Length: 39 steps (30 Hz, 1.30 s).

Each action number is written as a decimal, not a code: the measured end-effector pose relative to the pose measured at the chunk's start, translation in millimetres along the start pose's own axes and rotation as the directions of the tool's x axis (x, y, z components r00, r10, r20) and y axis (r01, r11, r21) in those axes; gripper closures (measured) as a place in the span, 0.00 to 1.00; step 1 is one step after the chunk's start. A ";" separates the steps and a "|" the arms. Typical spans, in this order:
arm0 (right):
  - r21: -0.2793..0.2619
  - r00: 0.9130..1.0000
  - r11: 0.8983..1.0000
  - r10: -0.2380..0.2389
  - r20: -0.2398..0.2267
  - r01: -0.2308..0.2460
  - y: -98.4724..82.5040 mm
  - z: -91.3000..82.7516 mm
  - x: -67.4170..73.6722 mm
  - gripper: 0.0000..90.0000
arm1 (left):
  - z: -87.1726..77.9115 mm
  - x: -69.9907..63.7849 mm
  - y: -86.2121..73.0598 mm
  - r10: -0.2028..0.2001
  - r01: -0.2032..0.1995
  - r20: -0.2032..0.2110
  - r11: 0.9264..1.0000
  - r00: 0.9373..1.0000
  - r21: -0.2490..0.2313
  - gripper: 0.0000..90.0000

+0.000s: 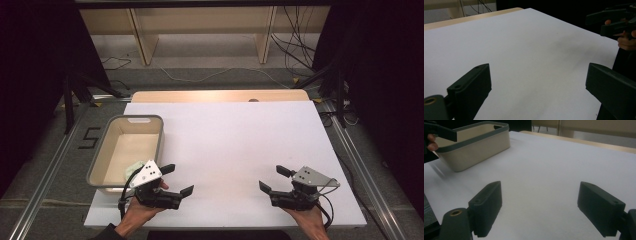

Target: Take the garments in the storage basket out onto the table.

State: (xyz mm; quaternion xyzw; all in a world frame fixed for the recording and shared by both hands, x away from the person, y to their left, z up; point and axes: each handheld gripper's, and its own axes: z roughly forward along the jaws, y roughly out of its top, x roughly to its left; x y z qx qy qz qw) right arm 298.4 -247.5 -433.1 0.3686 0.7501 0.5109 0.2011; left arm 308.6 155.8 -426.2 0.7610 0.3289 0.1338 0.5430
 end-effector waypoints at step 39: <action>0.003 1.000 1.000 -0.008 0.005 0.008 1.1 1.8 1.5 0.24 | 18.7 11.1 45.0 -0.043 0.047 -0.056 0.997 0.998 0.060 0.07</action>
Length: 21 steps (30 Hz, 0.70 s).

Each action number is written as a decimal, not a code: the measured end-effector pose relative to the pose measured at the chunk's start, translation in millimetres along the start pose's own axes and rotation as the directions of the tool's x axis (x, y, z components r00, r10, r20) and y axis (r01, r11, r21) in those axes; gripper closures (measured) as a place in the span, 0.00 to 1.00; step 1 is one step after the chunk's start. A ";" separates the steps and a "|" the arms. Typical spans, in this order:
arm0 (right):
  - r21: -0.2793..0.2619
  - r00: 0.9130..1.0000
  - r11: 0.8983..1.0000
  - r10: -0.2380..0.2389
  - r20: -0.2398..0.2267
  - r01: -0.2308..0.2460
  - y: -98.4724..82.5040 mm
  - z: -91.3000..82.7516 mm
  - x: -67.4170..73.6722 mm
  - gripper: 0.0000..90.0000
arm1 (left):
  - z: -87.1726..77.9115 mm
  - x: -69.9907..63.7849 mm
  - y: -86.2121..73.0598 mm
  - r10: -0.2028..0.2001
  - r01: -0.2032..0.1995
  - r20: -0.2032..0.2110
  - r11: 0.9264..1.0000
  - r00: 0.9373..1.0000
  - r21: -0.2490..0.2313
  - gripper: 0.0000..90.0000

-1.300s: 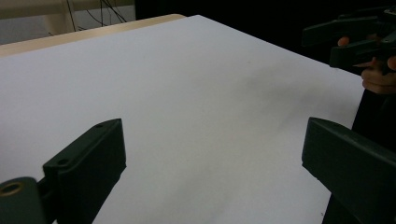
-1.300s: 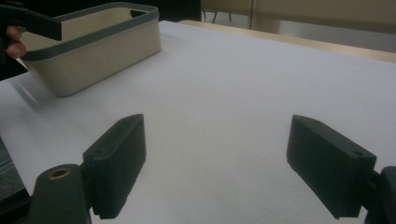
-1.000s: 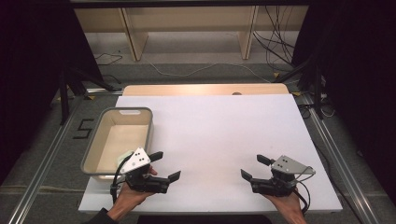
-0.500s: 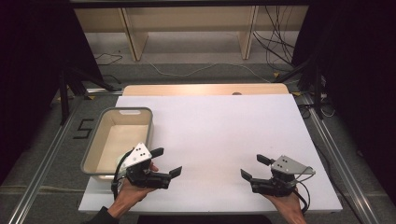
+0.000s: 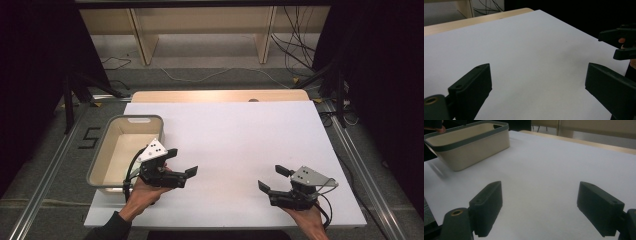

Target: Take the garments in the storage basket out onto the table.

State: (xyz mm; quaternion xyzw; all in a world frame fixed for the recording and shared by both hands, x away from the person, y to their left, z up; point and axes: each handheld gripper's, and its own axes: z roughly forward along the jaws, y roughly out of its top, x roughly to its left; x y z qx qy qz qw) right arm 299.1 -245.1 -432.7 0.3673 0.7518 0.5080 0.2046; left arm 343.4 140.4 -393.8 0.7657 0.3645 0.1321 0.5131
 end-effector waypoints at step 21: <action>0.003 1.000 1.000 -0.001 -0.002 0.001 -0.2 0.3 -0.4 0.24 | 19.2 19.6 32.7 0.003 0.001 -0.045 0.996 0.999 0.091 0.08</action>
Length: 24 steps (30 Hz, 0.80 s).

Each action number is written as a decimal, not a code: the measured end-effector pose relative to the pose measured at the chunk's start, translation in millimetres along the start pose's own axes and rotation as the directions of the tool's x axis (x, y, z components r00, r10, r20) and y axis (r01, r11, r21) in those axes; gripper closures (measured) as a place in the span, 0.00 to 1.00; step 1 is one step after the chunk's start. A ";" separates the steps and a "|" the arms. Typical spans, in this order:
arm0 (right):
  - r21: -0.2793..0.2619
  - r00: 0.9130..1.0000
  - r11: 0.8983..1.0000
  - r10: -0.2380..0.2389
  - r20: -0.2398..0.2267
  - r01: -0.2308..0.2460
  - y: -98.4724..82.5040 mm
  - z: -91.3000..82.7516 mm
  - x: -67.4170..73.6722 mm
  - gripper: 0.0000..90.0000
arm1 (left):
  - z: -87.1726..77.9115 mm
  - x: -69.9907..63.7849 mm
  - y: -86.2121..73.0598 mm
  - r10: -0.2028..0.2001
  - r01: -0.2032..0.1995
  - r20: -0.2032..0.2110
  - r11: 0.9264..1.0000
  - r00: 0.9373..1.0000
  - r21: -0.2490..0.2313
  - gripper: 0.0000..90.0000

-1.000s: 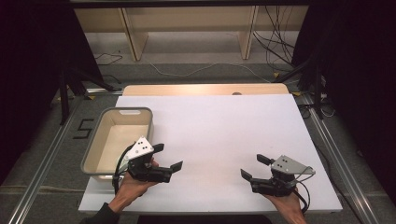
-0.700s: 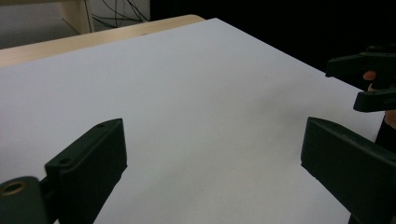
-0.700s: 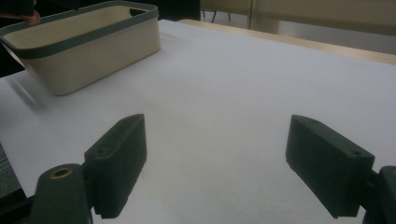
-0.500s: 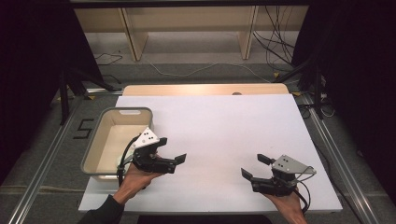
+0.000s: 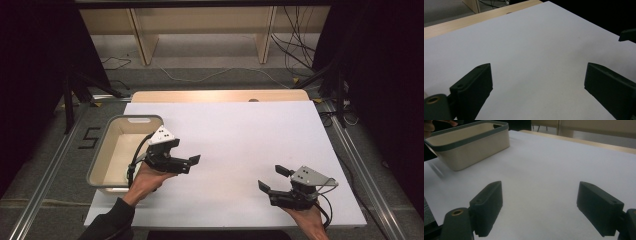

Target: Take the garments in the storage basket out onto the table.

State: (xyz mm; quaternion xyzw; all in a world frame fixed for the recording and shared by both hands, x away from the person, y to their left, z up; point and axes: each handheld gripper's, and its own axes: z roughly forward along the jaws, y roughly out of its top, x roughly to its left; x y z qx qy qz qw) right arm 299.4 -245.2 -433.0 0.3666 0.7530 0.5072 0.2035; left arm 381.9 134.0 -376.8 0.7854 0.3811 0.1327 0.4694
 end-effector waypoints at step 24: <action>0.007 1.000 1.000 -0.007 -0.008 0.007 -1.0 1.7 -1.0 0.24 | -28.1 50.6 6.4 -0.067 0.072 -0.114 0.997 0.991 0.036 0.09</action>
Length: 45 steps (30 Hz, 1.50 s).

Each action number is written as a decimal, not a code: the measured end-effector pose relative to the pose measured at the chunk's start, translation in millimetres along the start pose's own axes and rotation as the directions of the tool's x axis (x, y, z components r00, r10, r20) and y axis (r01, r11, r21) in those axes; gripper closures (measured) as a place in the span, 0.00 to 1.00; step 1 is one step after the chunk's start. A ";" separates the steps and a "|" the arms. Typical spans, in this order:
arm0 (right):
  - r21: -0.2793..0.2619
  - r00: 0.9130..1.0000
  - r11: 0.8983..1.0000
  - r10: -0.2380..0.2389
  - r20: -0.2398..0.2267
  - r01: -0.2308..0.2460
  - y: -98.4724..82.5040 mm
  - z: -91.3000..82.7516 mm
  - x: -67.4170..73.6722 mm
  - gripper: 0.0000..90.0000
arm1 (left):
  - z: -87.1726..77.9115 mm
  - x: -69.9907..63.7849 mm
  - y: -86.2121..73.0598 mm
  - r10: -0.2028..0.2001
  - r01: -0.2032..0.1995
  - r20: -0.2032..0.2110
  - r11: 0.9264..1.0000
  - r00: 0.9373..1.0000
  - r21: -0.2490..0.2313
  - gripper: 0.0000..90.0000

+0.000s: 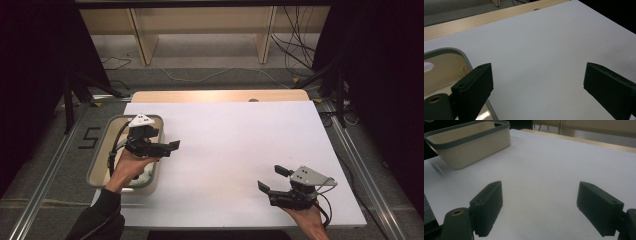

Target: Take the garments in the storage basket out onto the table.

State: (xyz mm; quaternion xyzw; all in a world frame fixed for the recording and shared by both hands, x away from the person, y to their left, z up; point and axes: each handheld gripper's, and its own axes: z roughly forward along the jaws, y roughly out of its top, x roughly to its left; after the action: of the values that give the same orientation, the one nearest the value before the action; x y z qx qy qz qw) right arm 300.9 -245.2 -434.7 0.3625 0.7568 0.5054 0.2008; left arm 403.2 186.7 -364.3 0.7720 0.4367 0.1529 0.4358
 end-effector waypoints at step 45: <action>0.029 0.999 0.999 -0.036 0.012 0.036 -0.5 1.1 3.2 0.24 | -12.1 62.9 -29.4 -0.010 0.042 -0.075 0.899 0.997 0.437 0.17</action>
State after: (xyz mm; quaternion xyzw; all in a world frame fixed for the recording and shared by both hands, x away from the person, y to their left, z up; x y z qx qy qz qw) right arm 299.3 -242.2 -435.4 0.3550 0.7692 0.4884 0.2093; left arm 415.8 251.0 -390.1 0.8383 0.4854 0.0721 0.2374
